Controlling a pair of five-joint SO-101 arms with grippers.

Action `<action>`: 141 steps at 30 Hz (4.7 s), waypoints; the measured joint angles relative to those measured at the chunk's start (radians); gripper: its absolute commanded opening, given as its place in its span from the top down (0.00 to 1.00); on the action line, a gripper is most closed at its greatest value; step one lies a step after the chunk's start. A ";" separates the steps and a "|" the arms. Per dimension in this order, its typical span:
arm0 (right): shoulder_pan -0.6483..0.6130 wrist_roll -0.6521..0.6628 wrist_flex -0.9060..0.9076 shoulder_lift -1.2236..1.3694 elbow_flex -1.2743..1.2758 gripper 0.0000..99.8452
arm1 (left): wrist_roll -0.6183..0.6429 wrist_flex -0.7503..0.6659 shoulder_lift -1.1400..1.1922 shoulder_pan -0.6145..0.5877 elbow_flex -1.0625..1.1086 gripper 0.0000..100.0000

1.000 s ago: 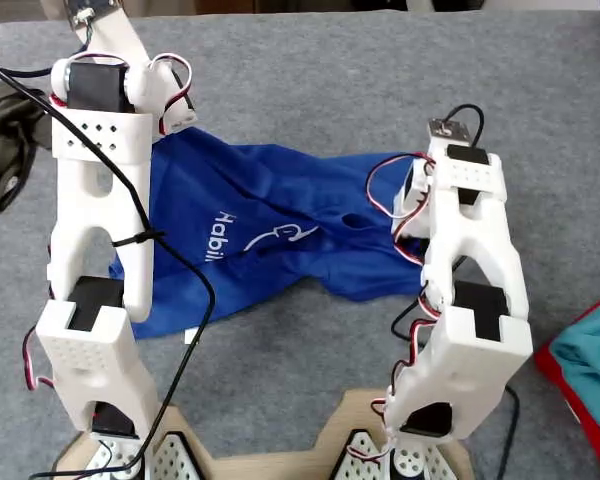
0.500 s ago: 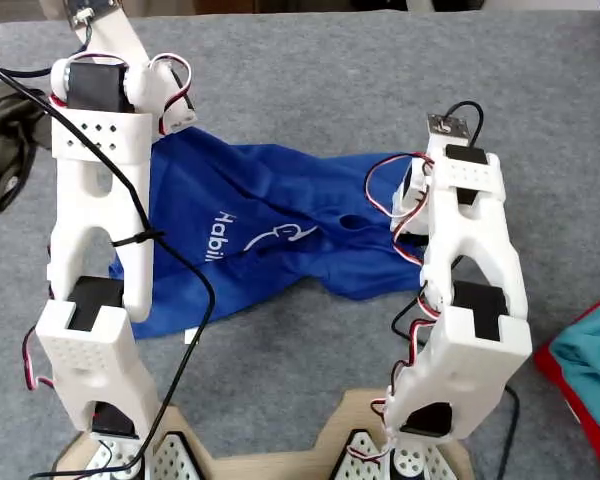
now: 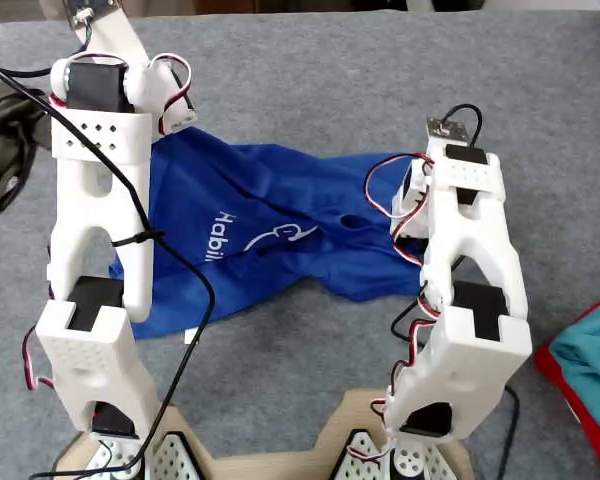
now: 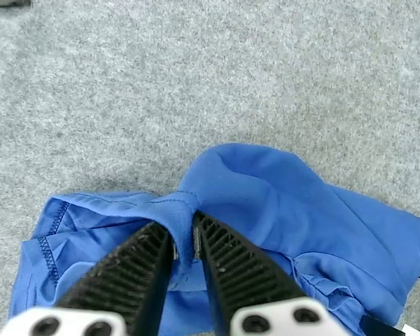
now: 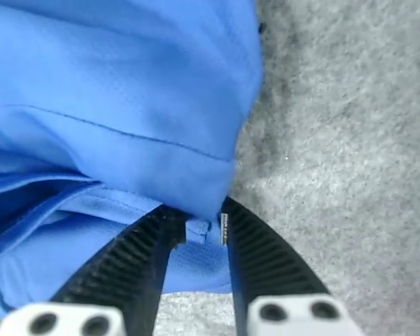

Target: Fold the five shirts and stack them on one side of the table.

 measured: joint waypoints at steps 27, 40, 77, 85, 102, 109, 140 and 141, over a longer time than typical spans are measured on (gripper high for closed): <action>-0.043 0.000 -0.046 -0.041 0.018 0.88 | -0.026 0.000 0.000 0.000 0.000 0.98; -0.043 0.000 -0.046 -0.041 0.023 0.88 | -0.026 0.000 0.000 0.000 0.000 0.98; 0.023 -0.034 -0.216 -0.192 0.146 0.99 | -0.026 0.000 0.000 -0.043 -0.015 0.98; 0.052 -0.035 -0.216 -0.597 0.147 0.99 | -0.026 0.000 0.000 -0.052 -0.164 0.98; 0.130 -0.029 -0.534 -1.254 0.124 0.99 | -0.114 0.000 -0.244 -0.120 -0.245 0.98; 0.186 -0.029 -0.451 -1.286 -0.104 1.00 | -0.143 0.000 -0.502 -0.236 -0.267 0.98; -0.157 -0.029 -0.445 -0.215 -0.450 1.00 | -0.181 -0.870 -0.318 -0.384 0.709 0.98; -0.160 -0.029 -0.445 -0.141 -0.503 1.00 | -0.181 -0.896 -0.279 -0.390 0.710 0.98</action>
